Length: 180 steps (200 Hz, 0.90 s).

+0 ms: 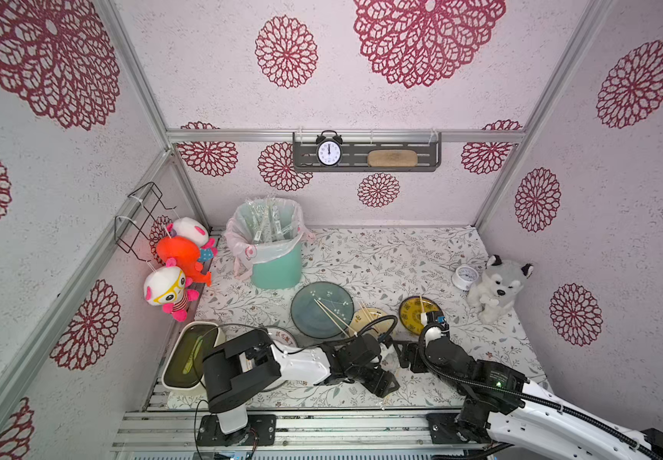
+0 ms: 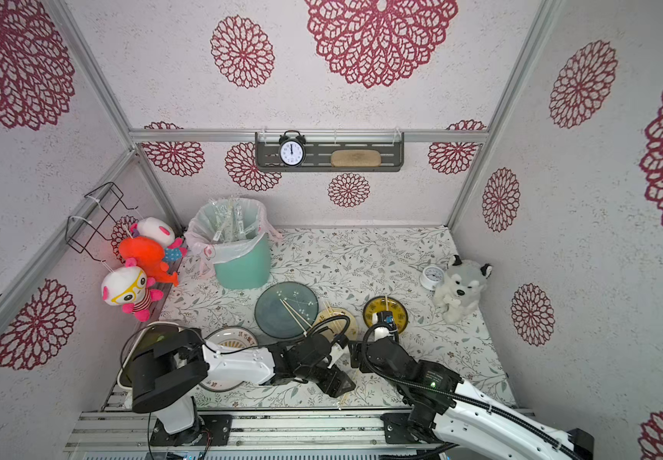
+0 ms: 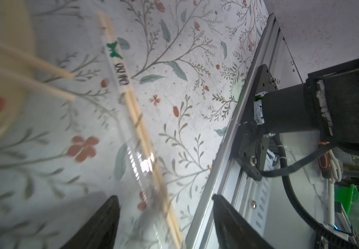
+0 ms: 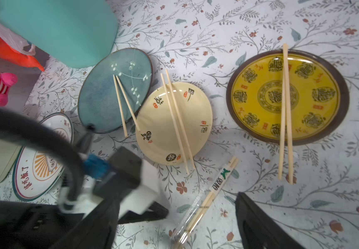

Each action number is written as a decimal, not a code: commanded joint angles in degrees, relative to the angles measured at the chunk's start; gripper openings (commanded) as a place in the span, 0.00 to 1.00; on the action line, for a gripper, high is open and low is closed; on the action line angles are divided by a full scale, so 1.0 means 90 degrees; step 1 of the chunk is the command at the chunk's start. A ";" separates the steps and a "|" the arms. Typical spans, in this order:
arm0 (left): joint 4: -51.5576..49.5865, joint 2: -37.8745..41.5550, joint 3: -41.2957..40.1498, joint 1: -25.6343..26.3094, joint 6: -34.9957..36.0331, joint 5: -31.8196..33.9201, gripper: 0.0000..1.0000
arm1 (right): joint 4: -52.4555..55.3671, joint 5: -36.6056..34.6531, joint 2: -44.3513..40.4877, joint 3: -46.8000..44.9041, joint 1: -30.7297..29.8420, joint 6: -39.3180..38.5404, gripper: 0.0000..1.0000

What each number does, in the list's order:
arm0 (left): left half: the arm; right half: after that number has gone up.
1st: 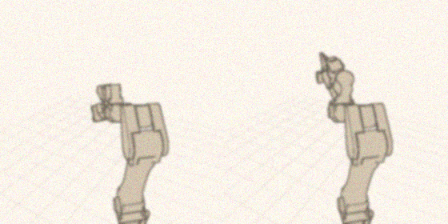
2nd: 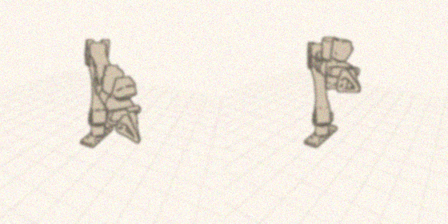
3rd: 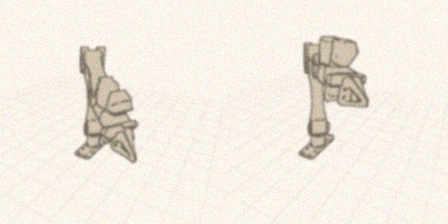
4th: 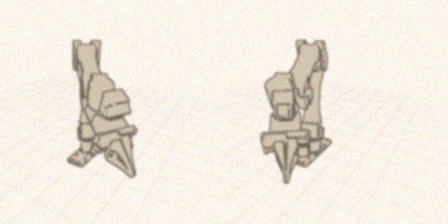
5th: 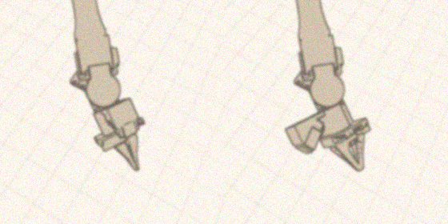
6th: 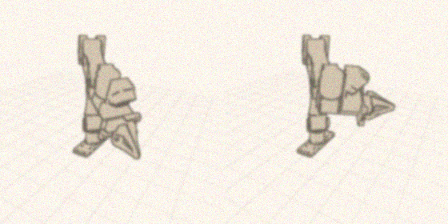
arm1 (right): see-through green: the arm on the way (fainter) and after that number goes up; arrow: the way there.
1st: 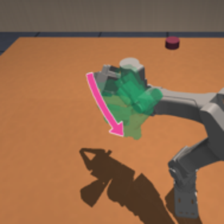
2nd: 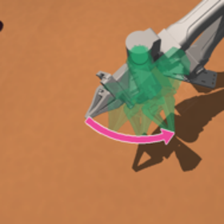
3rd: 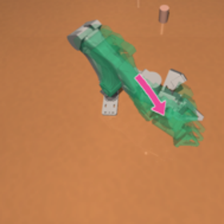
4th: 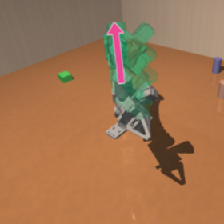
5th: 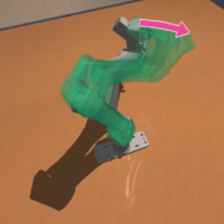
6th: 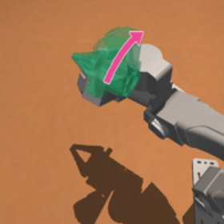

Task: Remove the packaging of disposable chopsticks
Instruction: Move the disposable chopsticks to the center of the board.

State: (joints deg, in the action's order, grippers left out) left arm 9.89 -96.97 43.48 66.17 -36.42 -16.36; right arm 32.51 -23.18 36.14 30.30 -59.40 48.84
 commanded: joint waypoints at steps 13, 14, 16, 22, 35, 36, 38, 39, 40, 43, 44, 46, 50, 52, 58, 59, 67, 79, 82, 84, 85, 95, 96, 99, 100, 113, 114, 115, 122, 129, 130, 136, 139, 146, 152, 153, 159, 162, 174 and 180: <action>-0.0143 0.1342 -0.0274 -0.0207 0.0258 0.0563 0.72 | 0.0460 0.0152 0.0262 -0.0173 0.0027 0.0867 0.78; -0.0142 0.1370 -0.0282 -0.0210 0.0253 0.0561 0.72 | 0.0460 0.0168 0.0262 -0.0183 0.0027 0.0879 0.78; -0.0149 0.1419 -0.0308 -0.0218 0.0242 0.0554 0.72 | 0.0460 0.0194 0.0254 -0.0210 0.0025 0.0901 0.77; -0.0168 0.1531 -0.0362 -0.0230 0.0244 0.0548 0.72 | 0.0443 0.0251 0.0266 -0.0288 0.0027 0.0993 0.75; -0.0219 0.1719 -0.0458 -0.0229 0.0355 0.0594 0.72 | 0.0277 0.0517 0.0407 -0.0504 0.0027 0.1100 0.72; -0.0220 0.1735 -0.0462 -0.0231 0.0365 0.0605 0.72 | 0.0266 0.0540 0.0432 -0.0514 0.0027 0.1103 0.72; -0.0235 0.1759 -0.0478 -0.0233 0.0397 0.0643 0.72 | 0.0245 0.0590 0.0480 -0.0535 0.0027 0.1106 0.72; -0.0232 0.1770 -0.0487 -0.0233 0.0406 0.0664 0.72 | 0.0230 0.0611 0.0508 -0.0545 0.0027 0.1111 0.72; -0.0231 0.1780 -0.0491 -0.0238 0.0415 0.0679 0.72 | 0.0218 0.0631 0.0536 -0.0555 0.0027 0.1114 0.72; -0.0232 0.1814 -0.0518 -0.0250 0.0441 0.0734 0.72 | 0.0194 0.0678 0.0623 -0.0575 0.0027 0.1123 0.72; -0.0231 0.1826 -0.0531 -0.0251 0.0447 0.0754 0.72 | 0.0185 0.0694 0.0652 -0.0585 0.0027 0.1130 0.72; -0.0235 0.1848 -0.0546 -0.0257 0.0452 0.0788 0.72 | 0.0171 0.0718 0.0704 -0.0596 0.0027 0.1139 0.72; -0.0239 0.1897 -0.0584 -0.0284 0.0455 0.0831 0.72 | 0.0143 0.0760 0.0836 -0.0615 0.0025 0.1159 0.71; -0.0234 0.1919 -0.0603 -0.0297 0.0461 0.0844 0.73 | 0.0127 0.0771 0.0896 -0.0628 0.0027 0.1171 0.71; -0.0227 0.2009 -0.0662 -0.0344 0.0444 0.0851 0.73 | 0.0070 0.0825 0.1058 -0.0664 0.0018 0.1198 0.70; -0.0219 0.2026 -0.0667 -0.0347 0.0444 0.0851 0.73 | 0.0055 0.0831 0.1085 -0.0668 0.0018 0.1206 0.70; -0.0173 0.2154 -0.0784 -0.0386 0.0448 0.0861 0.73 | -0.0097 0.0893 0.1238 -0.0740 0.0015 0.1224 0.69; -0.0164 0.2367 -0.0934 -0.0397 0.0460 0.0994 0.74 | -0.0358 0.1044 0.1405 -0.0886 0.0015 0.1260 0.67; -0.0168 0.2405 -0.0973 -0.0406 0.0469 0.1026 0.75 | -0.0427 0.1086 0.1447 -0.0915 0.0012 0.1263 0.66; -0.0170 0.2444 -0.1001 -0.0408 0.0472 0.1051 0.75 | -0.0475 0.1109 0.1476 -0.0943 0.0009 0.1275 0.66; -0.0176 0.2464 -0.1007 -0.0409 0.0468 0.1063 0.75 | -0.0496 0.1115 0.1484 -0.0954 0.0008 0.1279 0.66; -0.0193 0.2635 -0.1133 -0.0434 0.0468 0.1144 0.76 | -0.0716 0.1173 0.1608 -0.1072 -0.0003 0.1311 0.66; -0.0197 0.2652 -0.1146 -0.0436 0.0471 0.1154 0.76 | -0.0743 0.1176 0.1618 -0.1082 -0.0002 0.1311 0.66; -0.0199 0.2695 -0.1179 -0.0447 0.0469 0.1192 0.76 | -0.0819 0.1187 0.1664 -0.1113 -0.0002 0.1312 0.66; -0.0205 0.2716 -0.1194 -0.0447 0.0466 0.1207 0.76 | -0.0839 0.1193 0.1686 -0.1117 -0.0002 0.1312 0.66; -0.0367 0.2924 -0.1290 -0.0476 0.0468 0.1446 0.77 | -0.1059 0.1213 0.1873 -0.1203 -0.0011 0.1360 0.66; -0.0382 0.2943 -0.1293 -0.0477 0.0470 0.1466 0.77 | -0.1076 0.1220 0.1883 -0.1206 -0.0016 0.1360 0.66; -0.0394 0.2962 -0.1300 -0.0472 0.0472 0.1491 0.77 | -0.1089 0.1224 0.1902 -0.1217 -0.0019 0.1360 0.66; -0.0465 0.3073 -0.1347 -0.0476 0.0465 0.1607 0.80 | -0.1170 0.1262 0.1991 -0.1228 -0.0034 0.1359 0.66; -0.0473 0.3180 -0.1404 -0.0492 0.0467 0.1632 0.85 | -0.1194 0.1272 0.2054 -0.1220 -0.0040 0.1360 0.66; -0.0473 0.3193 -0.1409 -0.0494 0.0465 0.1627 0.85 | -0.1197 0.1269 0.2056 -0.1224 -0.0045 0.1365 0.66; -0.0487 0.3277 -0.1455 -0.0500 0.0480 0.1622 0.89 | -0.1214 0.1250 0.2089 -0.1219 -0.0052 0.1370 0.66; -0.0498 0.3317 -0.1469 -0.0506 0.0482 0.1636 0.91 | -0.1224 0.1248 0.2098 -0.1218 -0.0051 0.1378 0.66; -0.0508 0.3405 -0.1521 -0.0507 0.0445 0.1688 0.96 | -0.1265 0.1240 0.2125 -0.1204 -0.0062 0.1378 0.66; -0.0503 0.3469 -0.1552 -0.0502 0.0441 0.1740 0.99 | -0.1269 0.1238 0.2175 -0.1178 -0.0062 0.1374 0.65; -0.0503 0.3479 -0.1556 -0.0504 0.0442 0.1750 1.00 | -0.1264 0.1233 0.2185 -0.1169 -0.0061 0.1377 0.65; -0.0518 0.3528 -0.1586 -0.0504 0.0443 0.1806 0.99 | -0.1183 0.1209 0.2275 -0.1126 -0.0061 0.1371 0.64; -0.0522 0.3544 -0.1611 -0.0502 0.0444 0.1824 0.98 | -0.1118 0.1179 0.2335 -0.1098 -0.0061 0.1379 0.64; -0.0542 0.3637 -0.1654 -0.0505 0.0456 0.1899 0.98 | -0.0782 0.1017 0.2584 -0.0986 -0.0070 0.1428 0.62; -0.0542 0.3685 -0.1682 -0.0506 0.0456 0.1914 0.98 | -0.0617 0.0957 0.2724 -0.0928 -0.0070 0.1474 0.60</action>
State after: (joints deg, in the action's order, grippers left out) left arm 5.87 -65.49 29.39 62.06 -32.58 -1.76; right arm 21.02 -13.45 56.53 20.78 -59.72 58.81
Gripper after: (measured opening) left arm 0.978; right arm 0.629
